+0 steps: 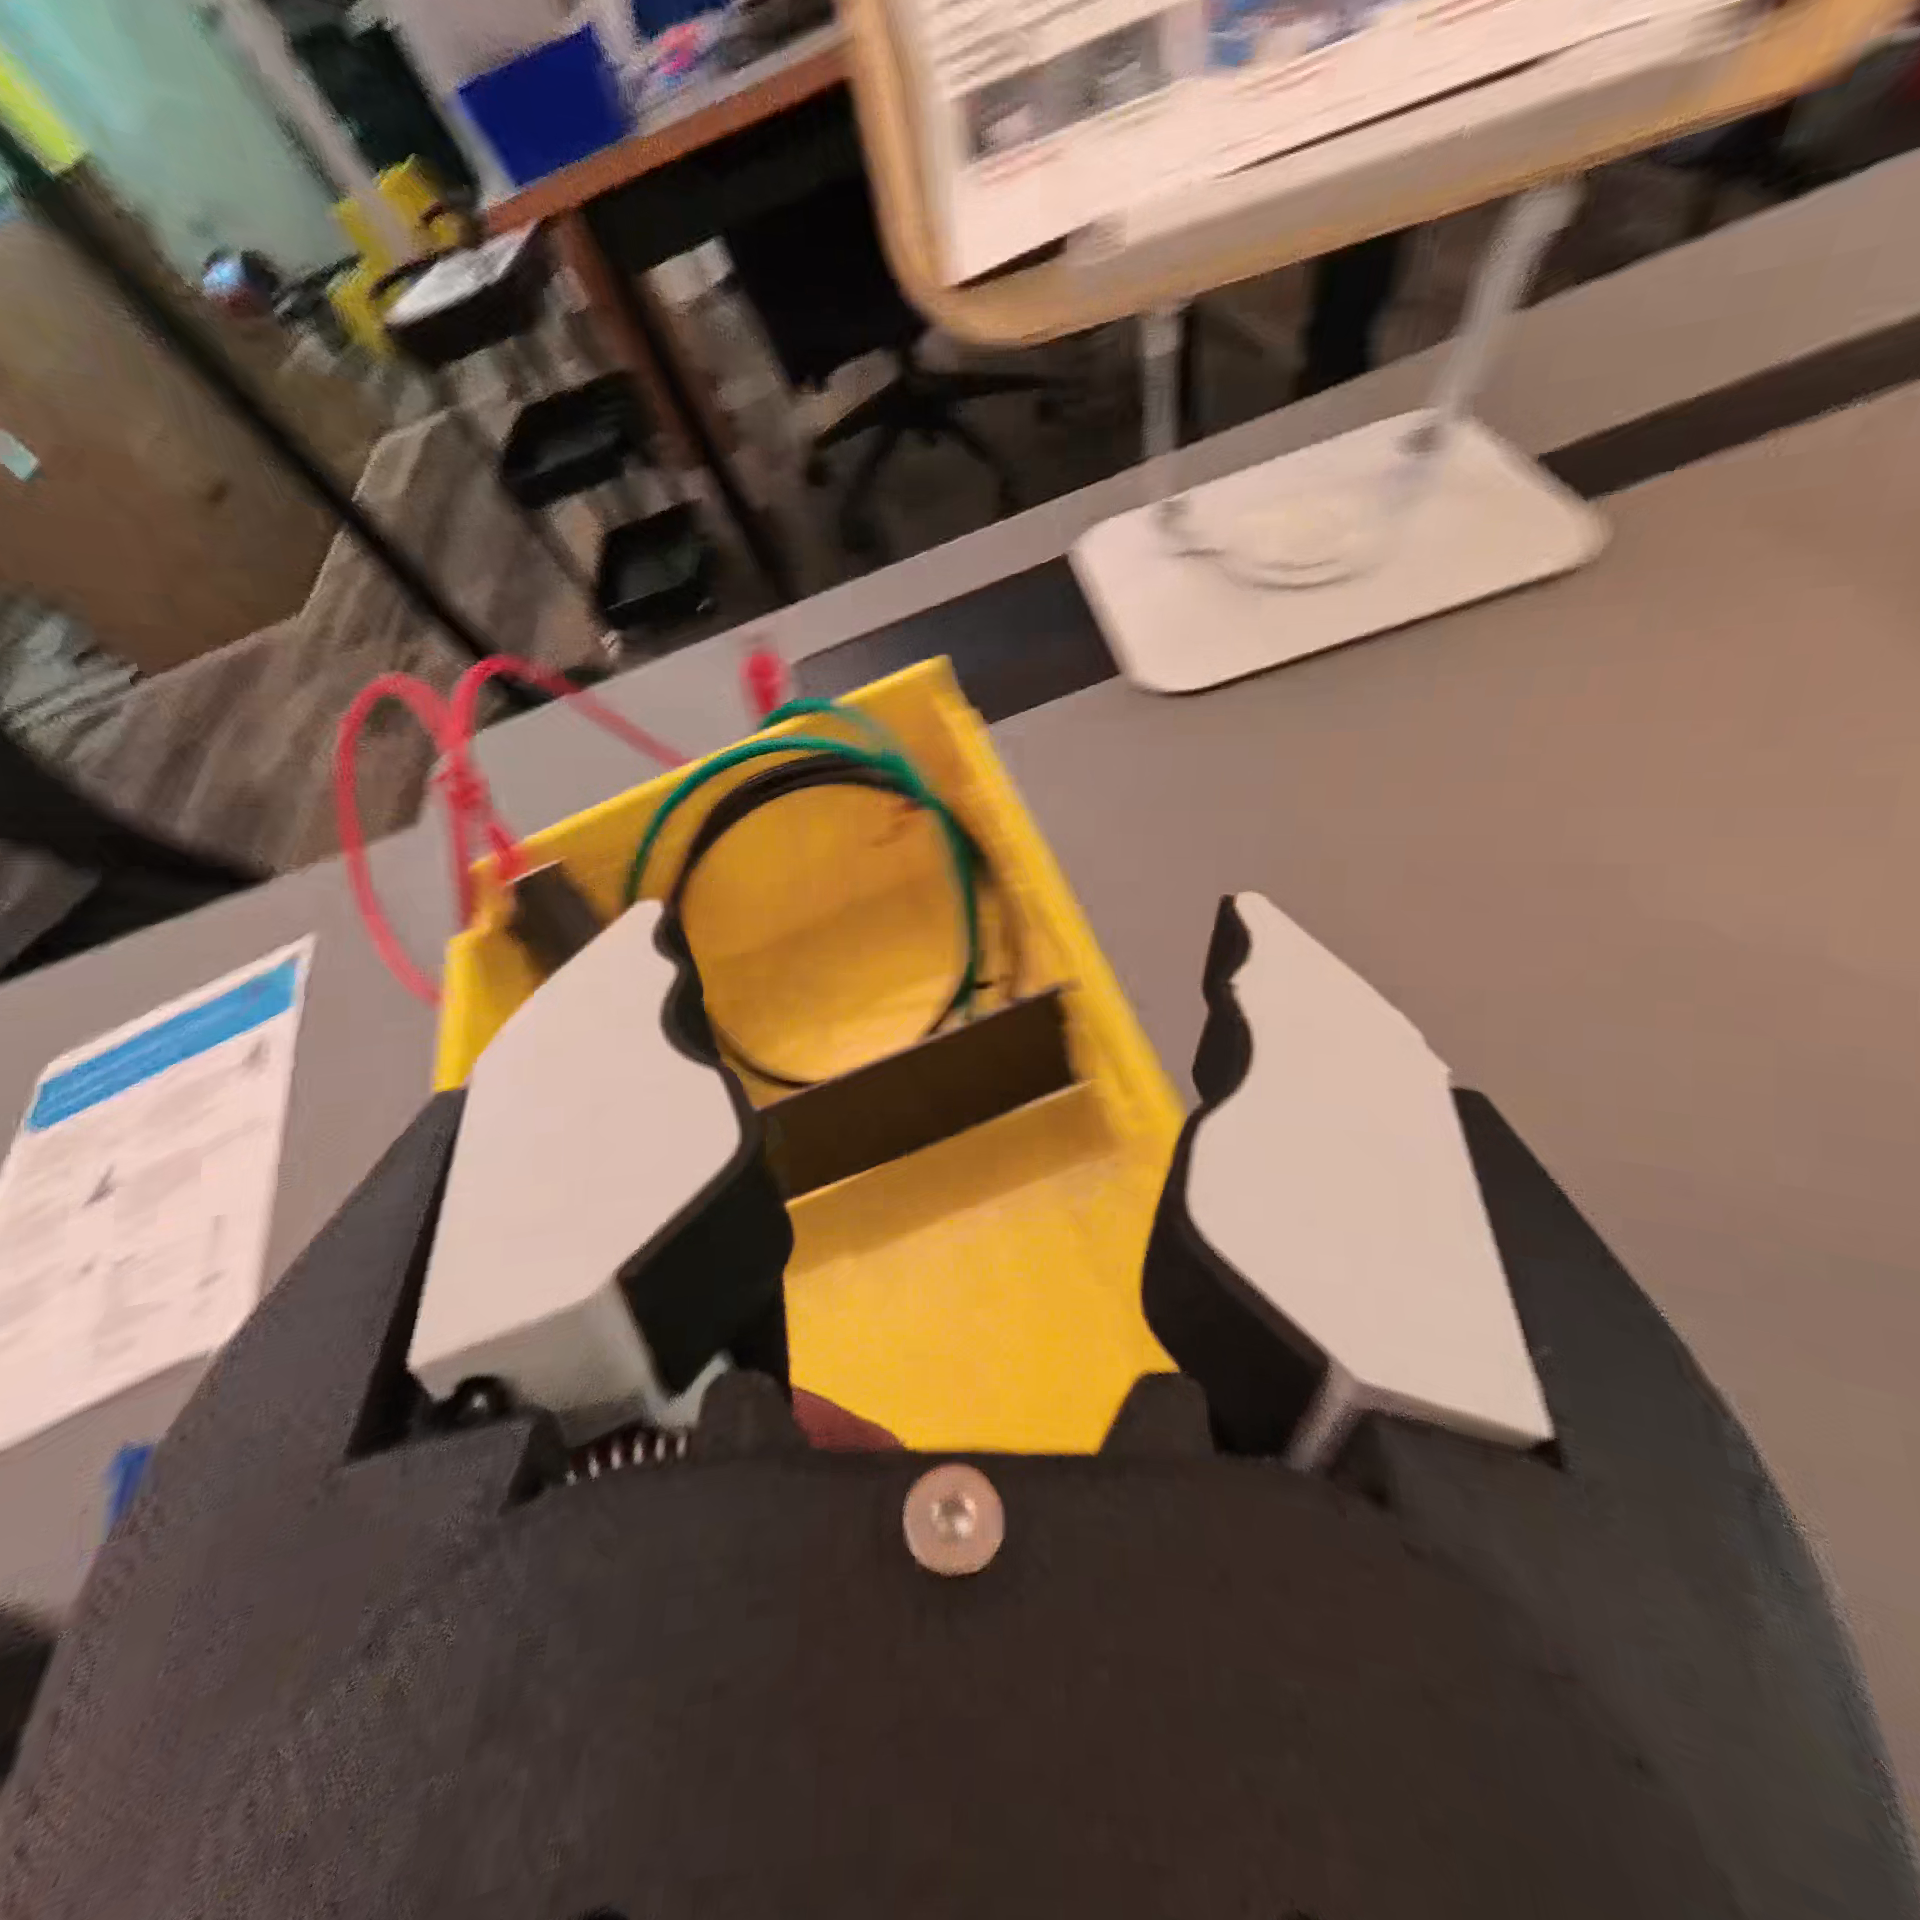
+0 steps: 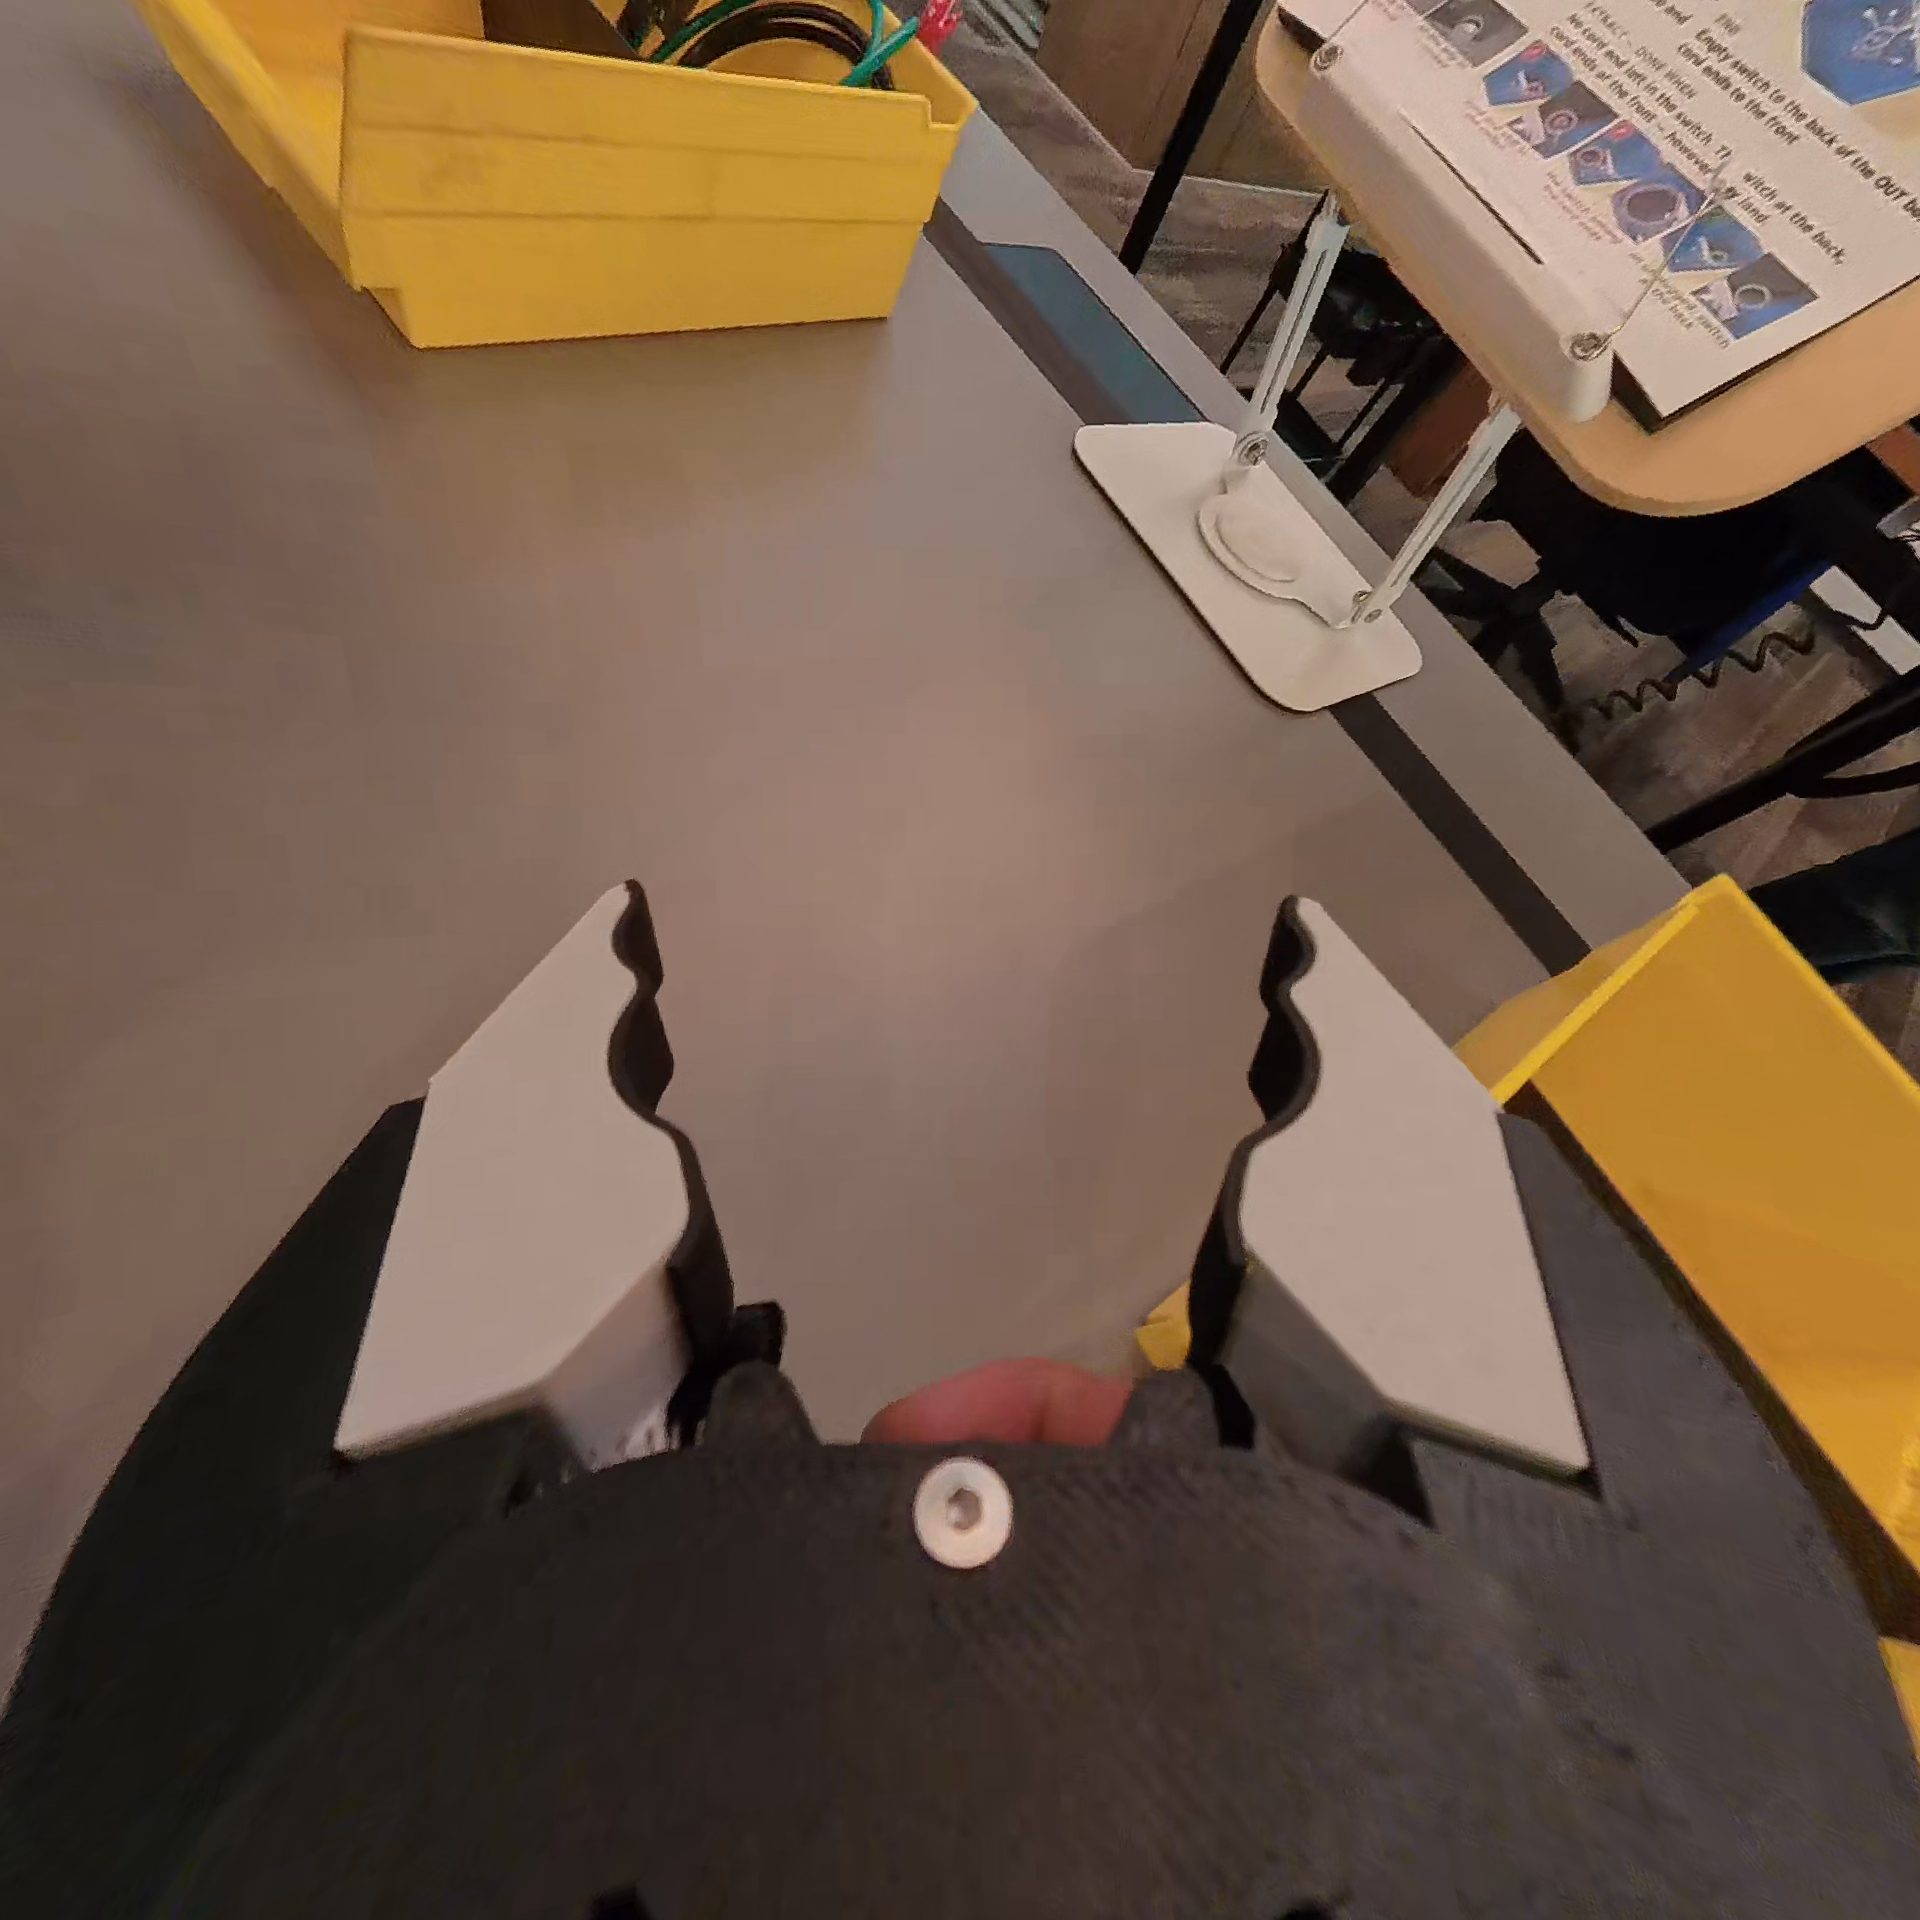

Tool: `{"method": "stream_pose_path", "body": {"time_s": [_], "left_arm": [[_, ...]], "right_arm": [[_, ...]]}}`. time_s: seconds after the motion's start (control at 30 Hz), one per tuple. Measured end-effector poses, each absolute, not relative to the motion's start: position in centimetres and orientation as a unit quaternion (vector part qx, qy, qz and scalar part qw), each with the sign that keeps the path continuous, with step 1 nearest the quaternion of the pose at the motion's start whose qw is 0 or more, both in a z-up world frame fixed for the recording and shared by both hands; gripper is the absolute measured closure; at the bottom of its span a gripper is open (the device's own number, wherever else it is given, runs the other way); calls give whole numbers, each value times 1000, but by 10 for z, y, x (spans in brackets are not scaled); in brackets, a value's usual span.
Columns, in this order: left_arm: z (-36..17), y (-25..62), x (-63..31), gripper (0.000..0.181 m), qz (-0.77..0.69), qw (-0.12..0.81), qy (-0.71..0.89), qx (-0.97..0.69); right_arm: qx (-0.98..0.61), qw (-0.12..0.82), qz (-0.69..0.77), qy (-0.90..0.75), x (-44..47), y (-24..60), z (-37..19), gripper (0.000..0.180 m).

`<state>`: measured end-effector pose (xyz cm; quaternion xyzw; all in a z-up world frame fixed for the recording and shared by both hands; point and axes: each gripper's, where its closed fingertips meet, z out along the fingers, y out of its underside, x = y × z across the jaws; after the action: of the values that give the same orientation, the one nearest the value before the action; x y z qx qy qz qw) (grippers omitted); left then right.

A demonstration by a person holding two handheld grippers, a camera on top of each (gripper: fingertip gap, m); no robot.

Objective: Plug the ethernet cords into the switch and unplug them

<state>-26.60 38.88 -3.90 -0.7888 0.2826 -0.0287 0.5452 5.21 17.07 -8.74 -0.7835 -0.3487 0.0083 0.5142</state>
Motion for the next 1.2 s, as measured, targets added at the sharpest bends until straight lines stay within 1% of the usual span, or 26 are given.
{"method": "stream_pose_path", "body": {"time_s": [0.07, 0.13, 0.23, 0.4, 0.5, 0.53, 0.63, 0.73, 0.83, 0.87, 1.0, 1.2], "left_arm": [[-49, 422, -302, 89, -3, 517, 248, -820], [-62, 454, -330, 97, 18, 497, 213, -841], [-91, 488, -345, 101, 19, 446, 191, -874], [-131, 527, -365, 111, 92, 368, 182, -907], [-149, 539, -379, 126, 146, 319, 190, -917], [-152, 541, -383, 133, 162, 309, 194, -917], [-158, 550, -385, 146, 174, 308, 195, -915], [-156, 555, -384, 149, 191, 328, 198, -904], [-141, 556, -381, 154, 205, 362, 205, -886], [-134, 556, -379, 159, 213, 376, 207, -878], [-104, 555, -373, 161, 224, 425, 214, -850], [-53, 548, -363, 158, 225, 489, 223, -813]], "right_arm": [[-785, 515, 17, -343, 52, 166, -92, 70], [-787, 518, 22, -333, 54, 163, -95, 75], [-789, 517, 28, -331, 54, 161, -100, 77], [-787, 518, 37, -332, 52, 161, -108, 82], [-787, 517, 44, -334, 51, 163, -113, 83], [-786, 517, 45, -336, 51, 164, -114, 84], [-785, 515, 48, -341, 50, 167, -118, 85], [-783, 515, 54, -344, 49, 170, -121, 87], [-781, 517, 59, -345, 49, 173, -122, 88], [-781, 518, 60, -345, 50, 174, -122, 89], [-780, 519, 70, -343, 49, 177, -123, 90], [-776, 519, 75, -352, 42, 178, -124, 91]]}}
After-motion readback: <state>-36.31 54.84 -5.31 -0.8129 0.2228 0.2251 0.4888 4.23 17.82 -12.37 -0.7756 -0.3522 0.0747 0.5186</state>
